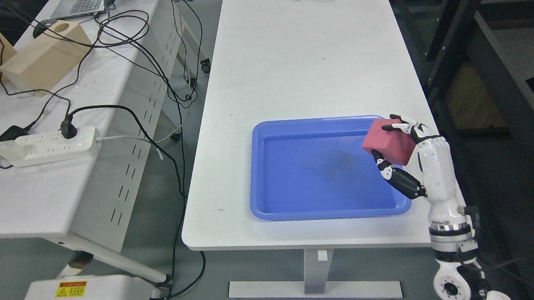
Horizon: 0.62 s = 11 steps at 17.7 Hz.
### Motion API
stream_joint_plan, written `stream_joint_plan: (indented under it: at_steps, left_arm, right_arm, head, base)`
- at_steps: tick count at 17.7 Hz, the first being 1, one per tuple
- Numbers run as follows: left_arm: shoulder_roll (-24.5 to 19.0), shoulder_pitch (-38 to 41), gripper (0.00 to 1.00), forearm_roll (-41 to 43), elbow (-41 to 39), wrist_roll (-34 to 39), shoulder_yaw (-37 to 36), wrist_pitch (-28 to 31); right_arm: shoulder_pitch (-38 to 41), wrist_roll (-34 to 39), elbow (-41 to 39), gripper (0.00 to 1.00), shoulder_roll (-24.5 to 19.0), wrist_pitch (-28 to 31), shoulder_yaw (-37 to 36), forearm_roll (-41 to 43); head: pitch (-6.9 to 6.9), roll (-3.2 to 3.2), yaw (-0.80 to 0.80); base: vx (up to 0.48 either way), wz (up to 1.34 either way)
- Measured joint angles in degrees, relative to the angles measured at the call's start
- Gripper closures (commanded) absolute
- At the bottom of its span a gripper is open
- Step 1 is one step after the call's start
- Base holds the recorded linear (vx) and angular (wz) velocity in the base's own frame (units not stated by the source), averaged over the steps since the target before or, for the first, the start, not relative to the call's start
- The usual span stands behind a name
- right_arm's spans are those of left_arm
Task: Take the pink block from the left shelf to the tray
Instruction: 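Lower the pink cube into the blue tray with the right hand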
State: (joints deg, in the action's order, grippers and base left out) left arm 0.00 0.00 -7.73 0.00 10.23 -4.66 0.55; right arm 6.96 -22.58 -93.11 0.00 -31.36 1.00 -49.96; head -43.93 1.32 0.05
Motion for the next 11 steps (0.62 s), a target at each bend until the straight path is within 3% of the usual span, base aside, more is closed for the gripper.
stream_joint_plan:
  at_steps: [9, 11]
  left_arm:
    - [0.0, 0.01, 0.0, 0.0, 0.0, 0.0, 0.0, 0.0]
    - [0.0, 0.01, 0.0, 0.0, 0.0, 0.0, 0.0, 0.0]
  right_arm:
    - [1.18, 7.88, 0.02, 0.96, 0.0, -1.6, 3.11, -5.4]
    - [1.29, 9.08, 0.02, 0.9, 0.0, -1.7, 3.88, -6.91]
  head:
    - [0.0, 0.0, 0.0]
    - [0.0, 0.0, 0.0]
  base:
    - [0.066, 0.01]
    - [0.021, 0.0]
